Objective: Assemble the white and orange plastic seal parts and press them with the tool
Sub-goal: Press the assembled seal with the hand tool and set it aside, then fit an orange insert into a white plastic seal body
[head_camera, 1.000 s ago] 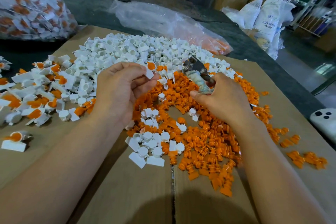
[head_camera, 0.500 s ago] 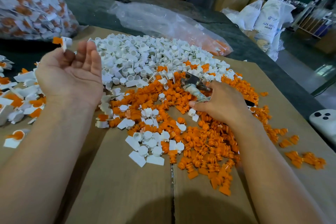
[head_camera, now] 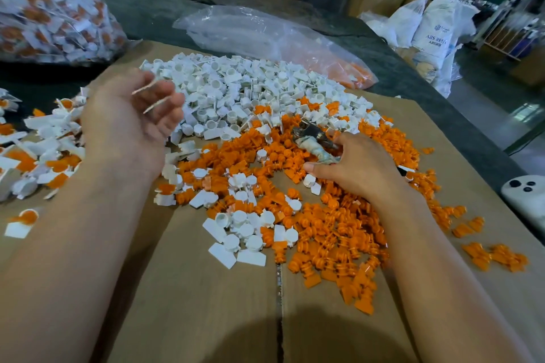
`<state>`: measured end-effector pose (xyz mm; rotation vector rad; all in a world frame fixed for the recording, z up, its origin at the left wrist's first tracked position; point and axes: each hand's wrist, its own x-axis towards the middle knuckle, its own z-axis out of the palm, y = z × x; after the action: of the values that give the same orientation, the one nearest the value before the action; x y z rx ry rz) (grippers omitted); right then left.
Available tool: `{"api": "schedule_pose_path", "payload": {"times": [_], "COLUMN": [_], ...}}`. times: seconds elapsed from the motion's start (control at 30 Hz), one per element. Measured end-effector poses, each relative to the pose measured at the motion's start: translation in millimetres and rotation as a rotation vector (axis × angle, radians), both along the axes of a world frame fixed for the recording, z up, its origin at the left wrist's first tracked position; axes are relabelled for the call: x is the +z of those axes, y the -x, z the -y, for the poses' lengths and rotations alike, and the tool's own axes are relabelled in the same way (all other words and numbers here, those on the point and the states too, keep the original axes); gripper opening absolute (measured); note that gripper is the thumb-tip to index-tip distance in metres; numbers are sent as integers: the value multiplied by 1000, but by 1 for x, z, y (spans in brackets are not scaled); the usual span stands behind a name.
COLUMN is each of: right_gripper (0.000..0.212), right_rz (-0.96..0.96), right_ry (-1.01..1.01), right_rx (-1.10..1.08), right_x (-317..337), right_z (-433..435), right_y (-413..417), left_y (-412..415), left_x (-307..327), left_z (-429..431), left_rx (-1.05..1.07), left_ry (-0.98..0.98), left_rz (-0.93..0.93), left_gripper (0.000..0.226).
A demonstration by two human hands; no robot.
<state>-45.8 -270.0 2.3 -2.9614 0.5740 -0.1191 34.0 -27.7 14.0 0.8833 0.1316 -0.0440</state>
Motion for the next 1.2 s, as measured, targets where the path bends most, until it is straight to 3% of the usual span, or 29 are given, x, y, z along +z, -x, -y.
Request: {"api": "schedule_pose_path", "payload": {"times": [0.07,0.23,0.33,0.67,1.2], "right_gripper": [87,91,92,92,79], "right_rz": [-2,23,6,-30,27], "right_ry": [-2,-56,-52,-10,16], "right_rx": [-2,-6,-5,0,21], "right_x": [0,0,0,1,6], "right_z": [1,0,0,1,-3], "right_y": [0,1,0,-1,3], "left_y": [2,8,6,1,1], "left_x": [-1,-14,-19,-24,-27], "left_z": [9,22,29,32,33], "left_rx": [48,145,114,-122,4], "left_ry": [-316,-1179,-1438,-1754,-1634], "left_rz": [51,383,489,446,597], "left_gripper": [9,16,23,31,21]}}
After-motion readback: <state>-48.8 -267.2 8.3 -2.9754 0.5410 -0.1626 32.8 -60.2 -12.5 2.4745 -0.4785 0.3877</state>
